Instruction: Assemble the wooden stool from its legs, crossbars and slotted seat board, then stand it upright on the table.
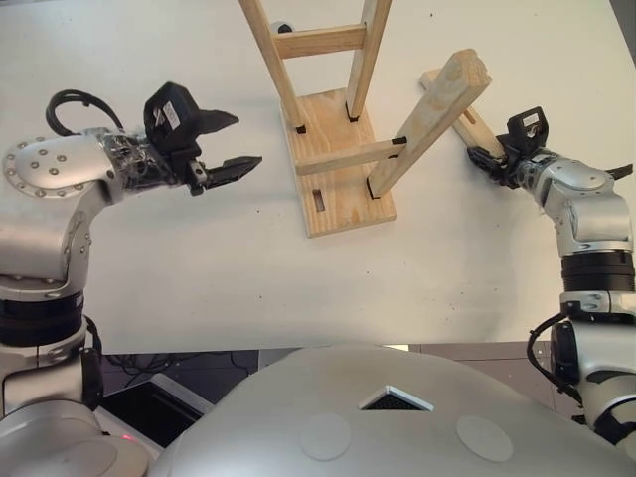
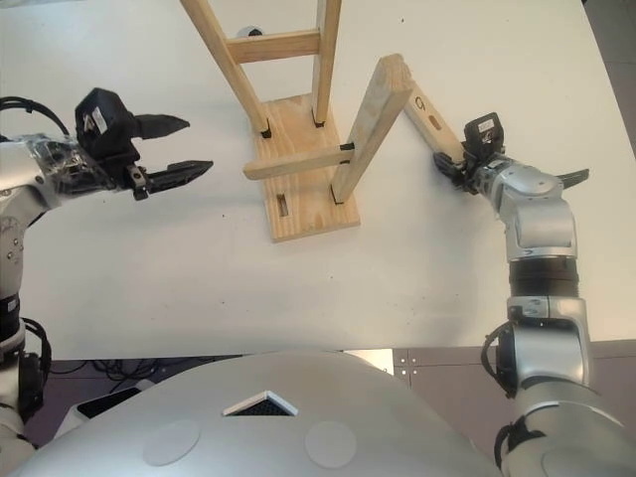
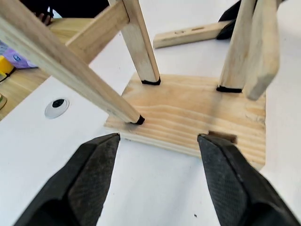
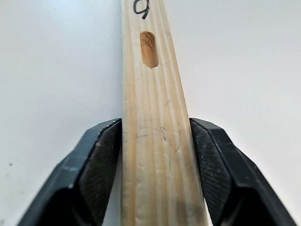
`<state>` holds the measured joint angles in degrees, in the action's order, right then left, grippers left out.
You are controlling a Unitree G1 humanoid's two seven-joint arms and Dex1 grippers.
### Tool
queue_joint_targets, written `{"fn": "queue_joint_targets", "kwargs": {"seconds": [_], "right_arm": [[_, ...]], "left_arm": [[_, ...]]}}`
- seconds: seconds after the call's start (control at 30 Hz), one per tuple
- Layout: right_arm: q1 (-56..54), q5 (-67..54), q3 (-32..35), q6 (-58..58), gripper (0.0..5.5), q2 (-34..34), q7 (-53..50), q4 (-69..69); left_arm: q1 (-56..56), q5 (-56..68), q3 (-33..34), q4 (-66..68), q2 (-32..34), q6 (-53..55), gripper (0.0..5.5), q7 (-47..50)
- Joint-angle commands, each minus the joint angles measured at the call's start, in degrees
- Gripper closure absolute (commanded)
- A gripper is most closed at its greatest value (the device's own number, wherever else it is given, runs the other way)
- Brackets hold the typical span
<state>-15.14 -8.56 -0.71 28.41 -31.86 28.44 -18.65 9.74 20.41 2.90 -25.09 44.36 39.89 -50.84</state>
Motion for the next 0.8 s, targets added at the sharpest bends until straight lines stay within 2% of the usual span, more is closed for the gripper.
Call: {"fn": "queue_joint_targets", "kwargs": {"seconds": [0.03,0.17,0.27,0.37,0.5,0.6,0.8], "right_arm": [[-1.1,-2.0,3.7,-2.5,3.34,4.0,-1.7,-4.3],[-5.7,-10.2,12.4,-6.3,3.36,8.5,-2.0,-3.1],[-11.1,-18.8,16.2,-4.0,3.37,9.4,1.7,4.7],[-17.0,-27.4,16.5,0.3,3.37,9.0,6.3,14.2],[-25.0,-41.1,15.2,9.8,3.37,8.1,13.4,23.5],[-27.1,-49.5,15.1,16.4,3.37,6.7,18.4,25.4],[-25.4,-51.7,12.5,20.0,3.37,5.2,23.8,27.4]], "left_arm": [[4.0,4.3,3.8,0.5,-3.4,1.5,2.47,3.5],[9.9,11.5,5.9,2.0,-8.5,3.8,2.47,5.8],[14.1,20.0,8.8,2.6,-14.4,6.1,2.47,8.7],[17.6,27.5,11.1,3.0,-18.9,7.2,2.47,12.0],[27.6,36.1,14.1,8.1,-25.0,6.8,2.47,19.1],[31.6,38.4,13.6,9.6,-25.7,5.9,2.47,19.6],[34.8,48.7,16.5,9.6,-27.2,5.1,2.47,20.7]]}}
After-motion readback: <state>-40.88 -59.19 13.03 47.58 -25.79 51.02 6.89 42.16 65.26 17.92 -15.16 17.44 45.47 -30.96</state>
